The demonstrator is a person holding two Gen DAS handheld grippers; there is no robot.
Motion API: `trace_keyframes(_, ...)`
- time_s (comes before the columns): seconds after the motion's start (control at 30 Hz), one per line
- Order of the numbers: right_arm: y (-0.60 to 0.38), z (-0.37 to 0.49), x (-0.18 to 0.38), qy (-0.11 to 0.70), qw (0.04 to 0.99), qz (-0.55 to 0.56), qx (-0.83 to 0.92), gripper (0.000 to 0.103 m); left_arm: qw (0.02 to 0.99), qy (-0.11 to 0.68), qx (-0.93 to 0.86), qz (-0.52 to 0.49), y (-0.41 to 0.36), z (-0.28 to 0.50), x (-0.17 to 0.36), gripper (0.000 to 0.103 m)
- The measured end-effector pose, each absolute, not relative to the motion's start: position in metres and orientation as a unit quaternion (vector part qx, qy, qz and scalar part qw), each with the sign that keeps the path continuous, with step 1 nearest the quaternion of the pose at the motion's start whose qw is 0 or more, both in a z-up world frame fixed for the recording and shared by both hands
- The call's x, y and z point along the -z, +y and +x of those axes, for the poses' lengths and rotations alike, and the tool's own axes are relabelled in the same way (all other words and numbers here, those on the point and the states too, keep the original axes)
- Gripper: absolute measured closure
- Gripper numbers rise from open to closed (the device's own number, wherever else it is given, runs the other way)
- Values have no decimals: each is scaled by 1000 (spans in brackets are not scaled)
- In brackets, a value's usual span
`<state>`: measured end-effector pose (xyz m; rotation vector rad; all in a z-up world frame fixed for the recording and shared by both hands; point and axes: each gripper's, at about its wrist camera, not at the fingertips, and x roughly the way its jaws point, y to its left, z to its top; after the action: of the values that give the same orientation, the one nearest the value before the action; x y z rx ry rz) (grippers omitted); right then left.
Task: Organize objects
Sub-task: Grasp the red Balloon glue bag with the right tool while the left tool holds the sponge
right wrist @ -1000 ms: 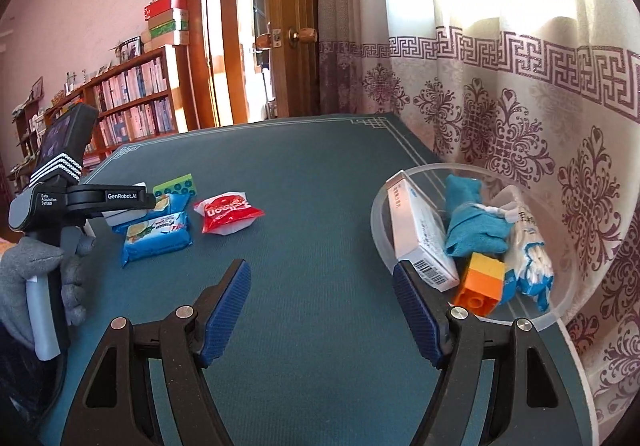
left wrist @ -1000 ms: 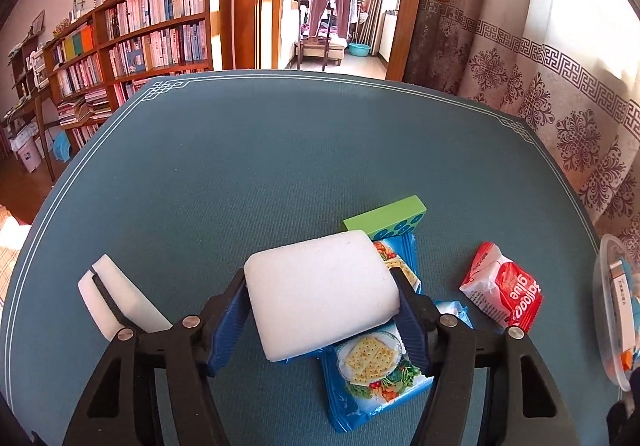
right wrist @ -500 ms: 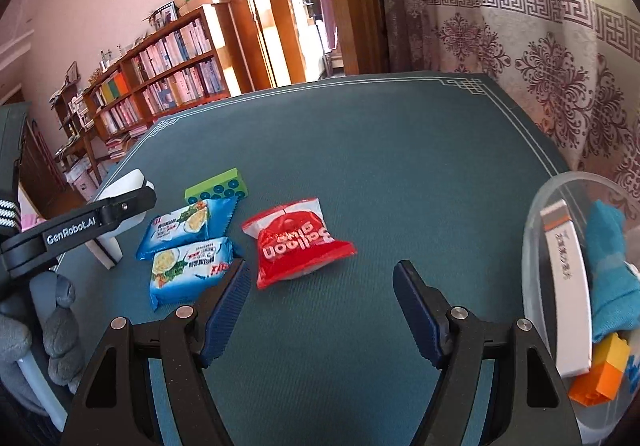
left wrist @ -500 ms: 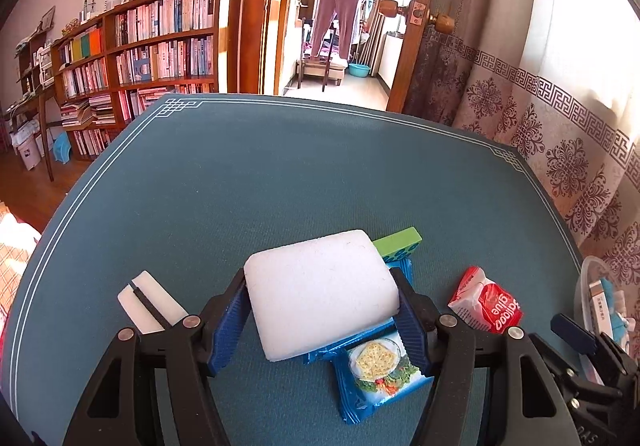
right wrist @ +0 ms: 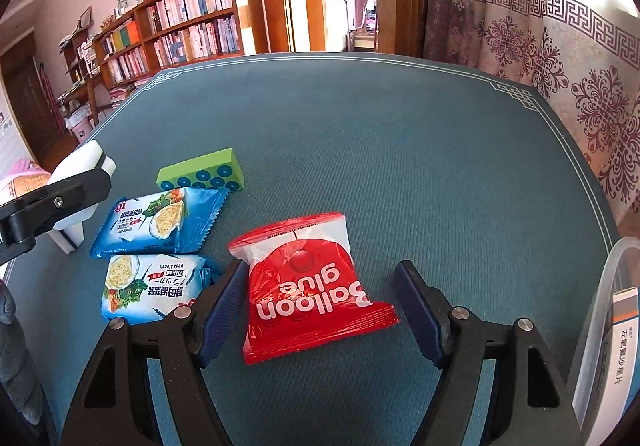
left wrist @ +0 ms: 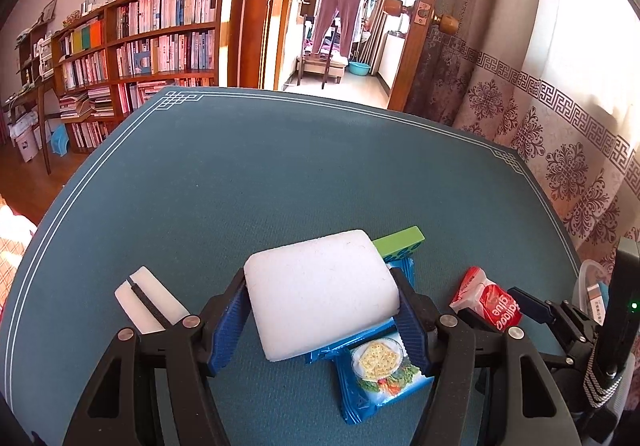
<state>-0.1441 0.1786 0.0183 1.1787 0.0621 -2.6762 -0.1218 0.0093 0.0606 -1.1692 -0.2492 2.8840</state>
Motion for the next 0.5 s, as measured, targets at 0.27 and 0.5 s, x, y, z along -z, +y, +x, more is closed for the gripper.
trace_keyframes(0.27,173,-134,-19,22,116,398,910,40,12,-82,-923,-375,9,-121,-62,33)
trace_keyframes(0.5,175,-117,-25,7,100,390,915,40,21,-79,-925,-372,17,-118,-64,33)
